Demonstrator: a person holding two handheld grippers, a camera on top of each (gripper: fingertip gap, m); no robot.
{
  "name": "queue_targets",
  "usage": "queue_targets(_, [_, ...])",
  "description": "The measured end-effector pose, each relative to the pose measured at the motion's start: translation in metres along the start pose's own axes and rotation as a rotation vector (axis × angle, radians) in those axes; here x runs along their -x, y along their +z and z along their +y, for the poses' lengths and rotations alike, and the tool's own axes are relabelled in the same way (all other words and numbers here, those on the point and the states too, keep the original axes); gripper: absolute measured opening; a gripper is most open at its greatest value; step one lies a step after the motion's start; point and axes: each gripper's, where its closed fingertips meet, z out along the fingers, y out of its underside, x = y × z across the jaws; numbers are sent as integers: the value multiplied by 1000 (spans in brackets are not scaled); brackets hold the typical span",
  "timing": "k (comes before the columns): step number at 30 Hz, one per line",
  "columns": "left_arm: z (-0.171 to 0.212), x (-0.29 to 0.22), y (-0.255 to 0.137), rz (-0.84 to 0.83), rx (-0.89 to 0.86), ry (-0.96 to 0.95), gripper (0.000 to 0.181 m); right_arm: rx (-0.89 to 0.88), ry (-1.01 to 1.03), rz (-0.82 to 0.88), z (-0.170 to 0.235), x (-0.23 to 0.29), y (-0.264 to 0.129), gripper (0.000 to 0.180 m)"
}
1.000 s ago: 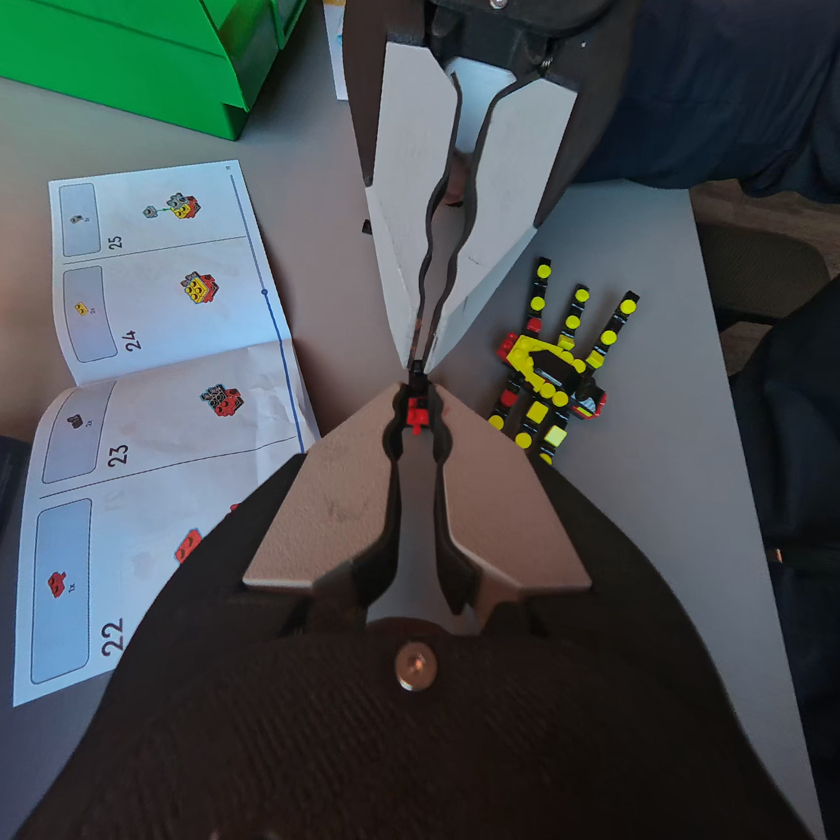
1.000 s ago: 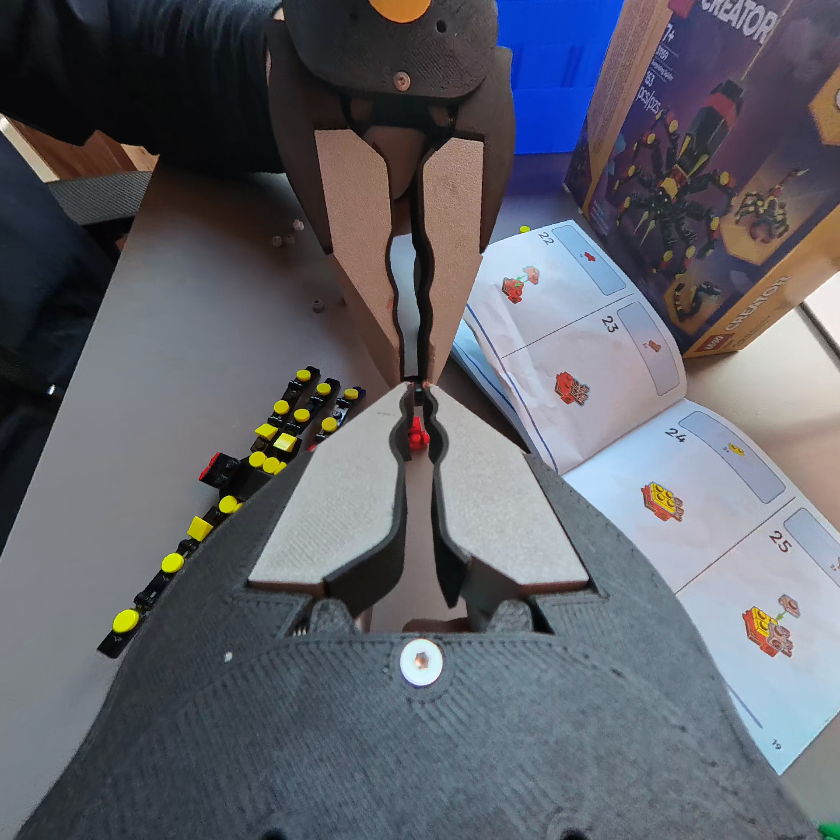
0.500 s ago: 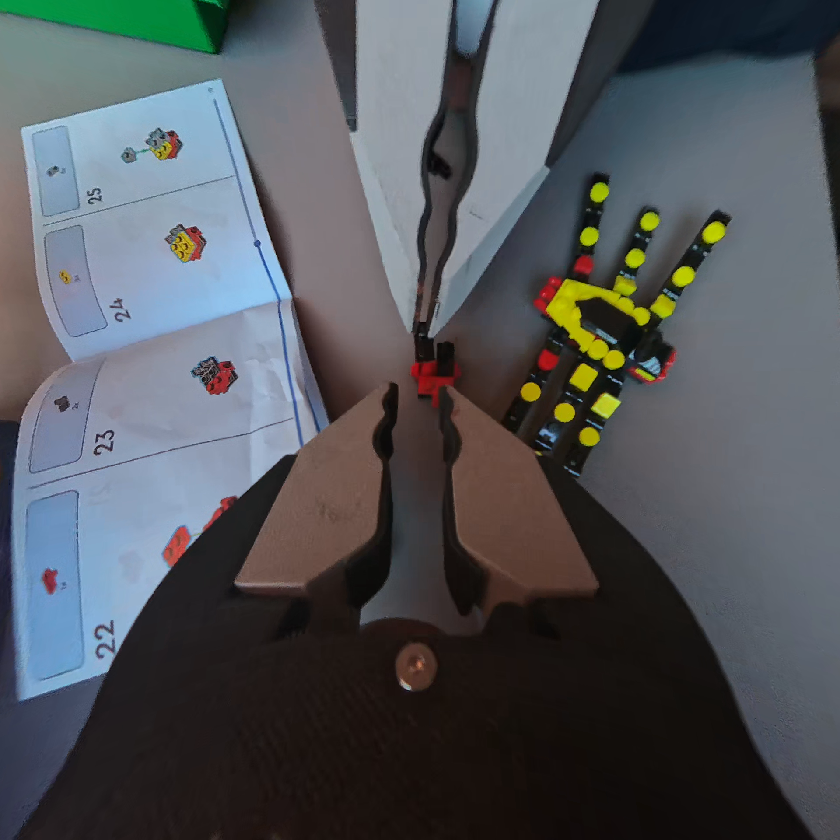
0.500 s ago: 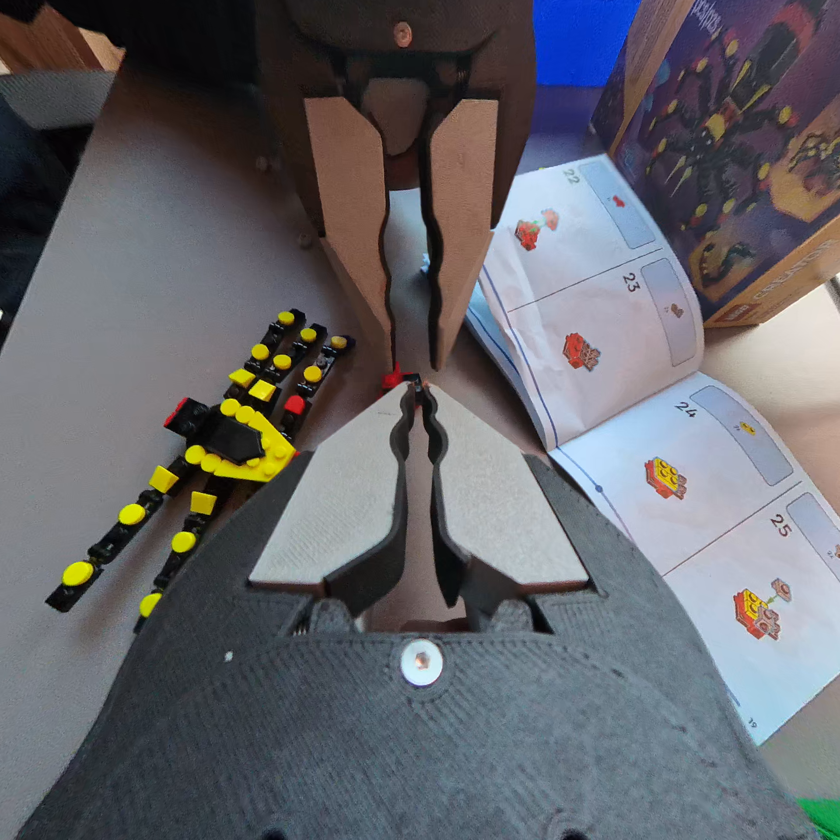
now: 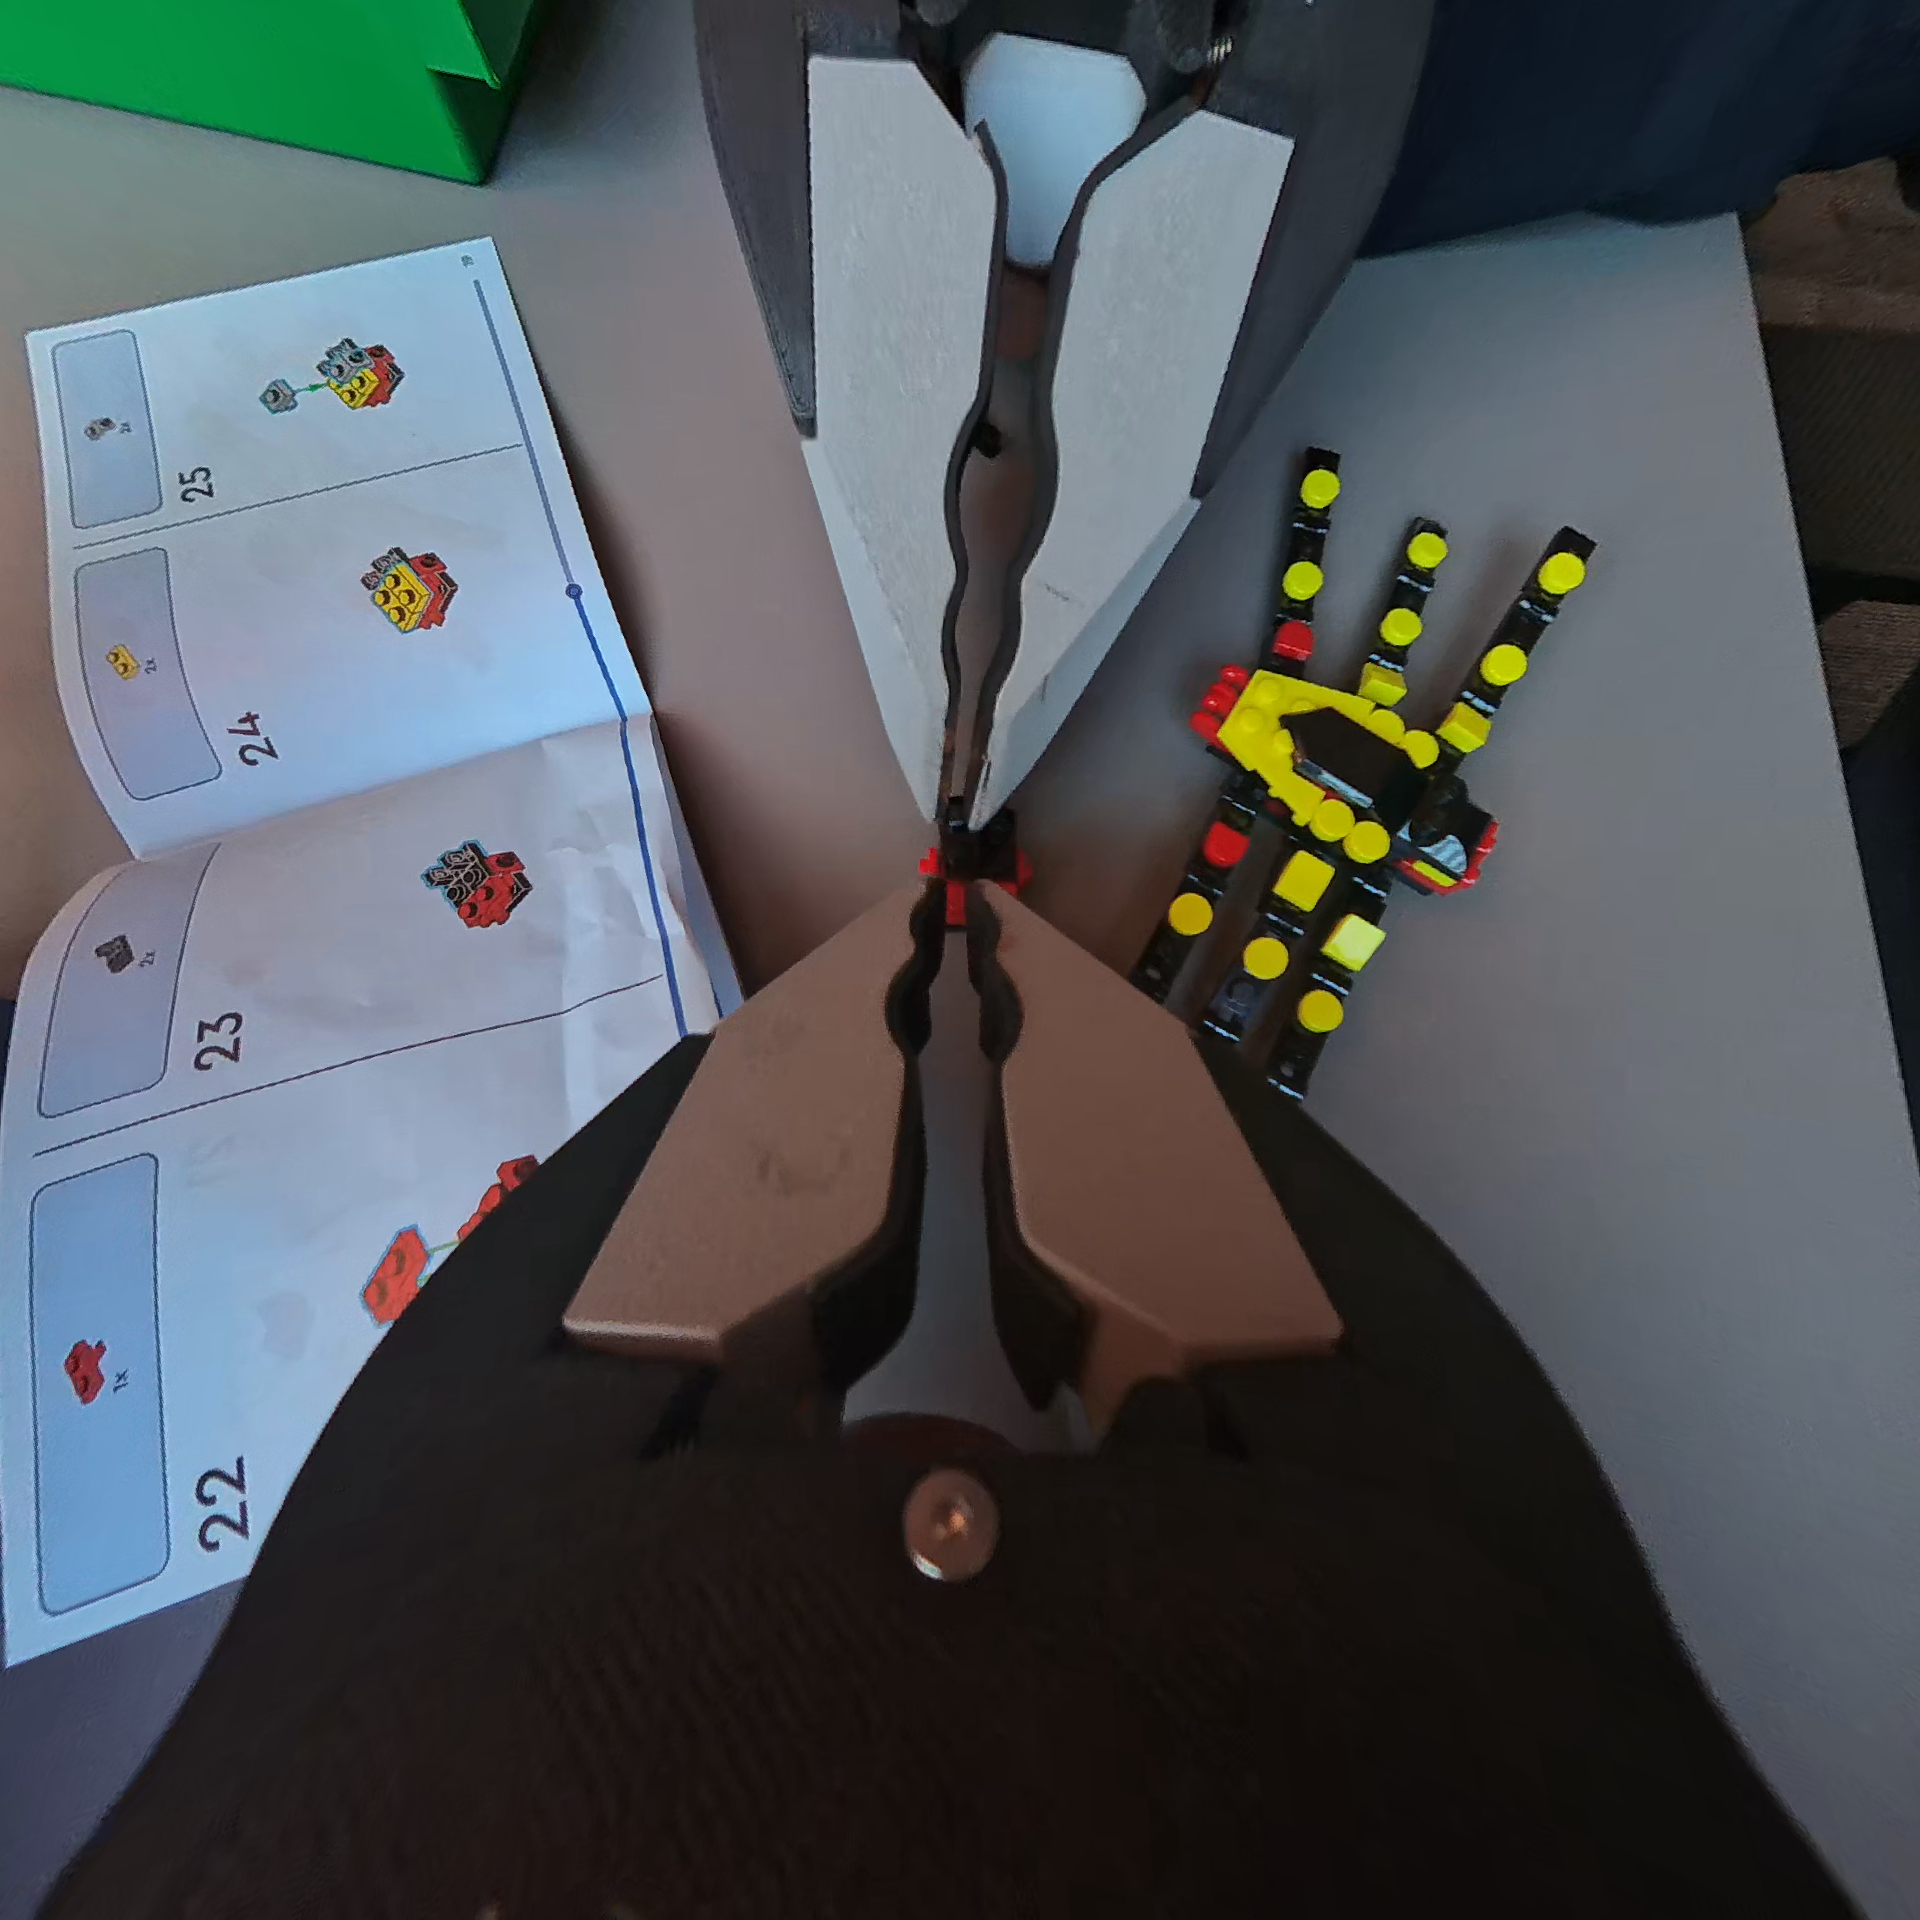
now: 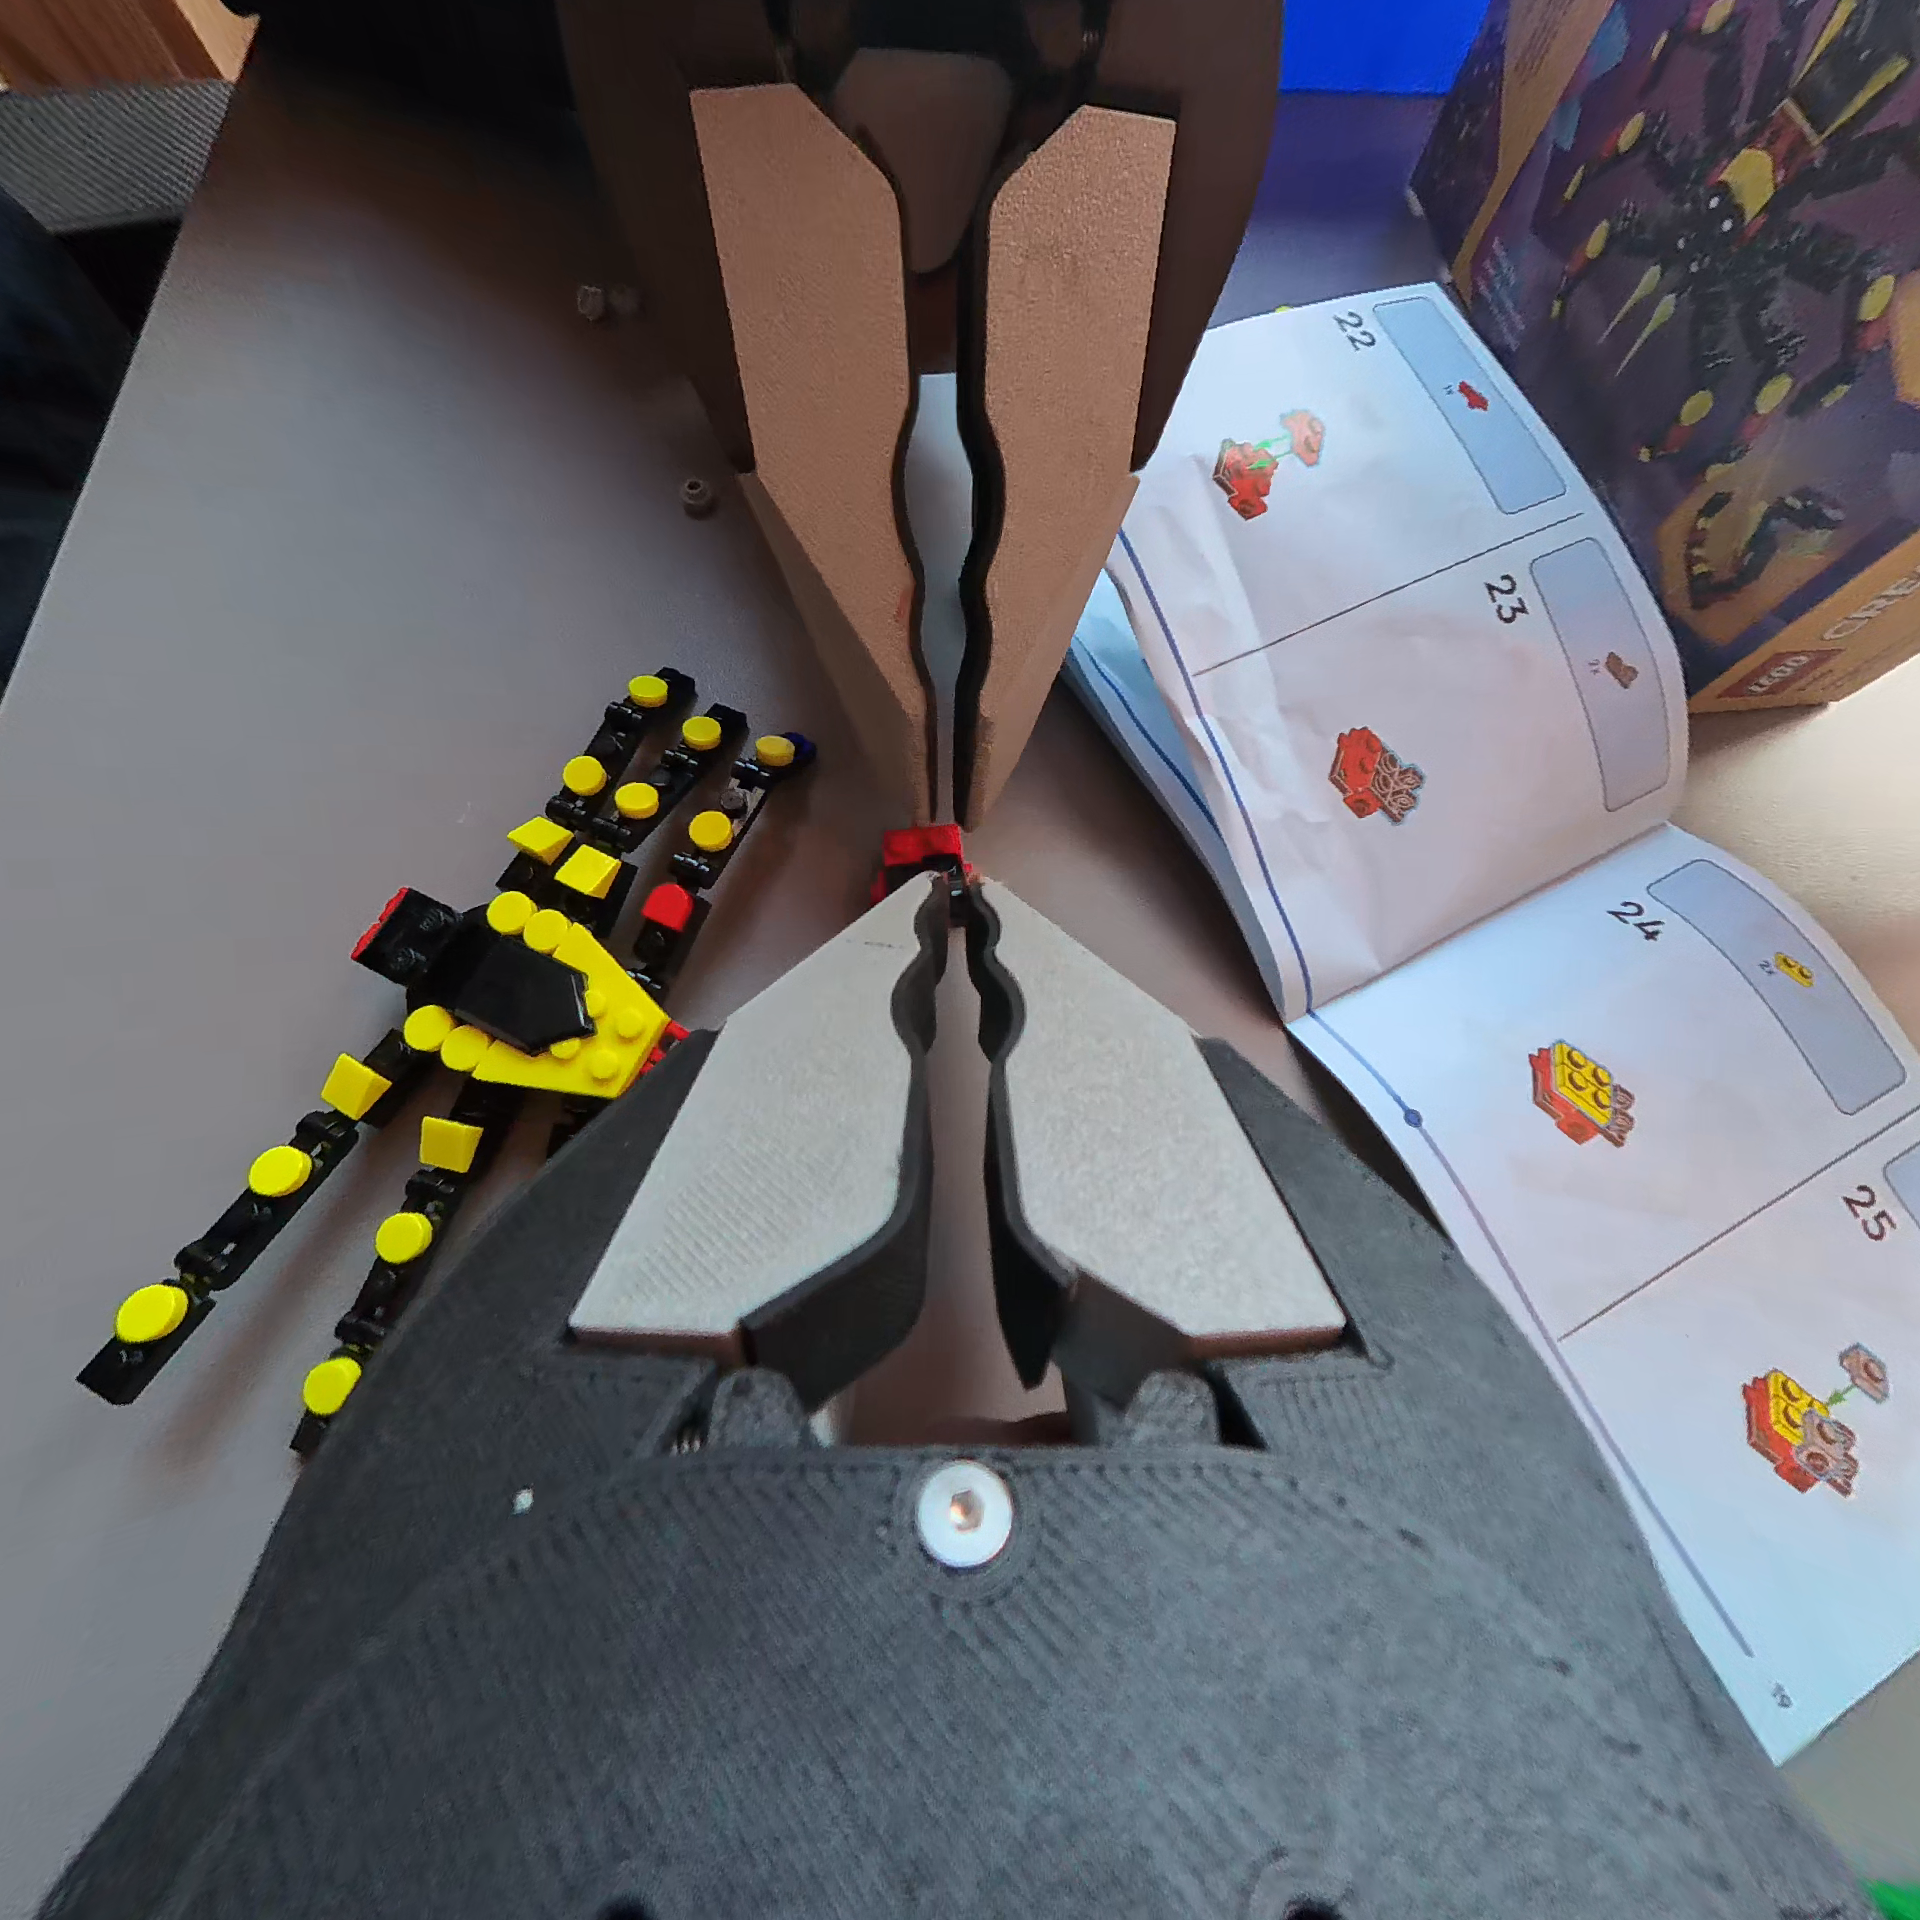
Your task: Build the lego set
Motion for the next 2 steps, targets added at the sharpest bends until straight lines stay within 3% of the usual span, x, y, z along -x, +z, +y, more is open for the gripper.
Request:
queue_targets(1, [-1,0,0,-1,-4,2,0,3,1,0,0,0,1,0])
queue_targets(2, [-1,0,0,-2,-8,3,0,3,4,-1,0,0,1,0])
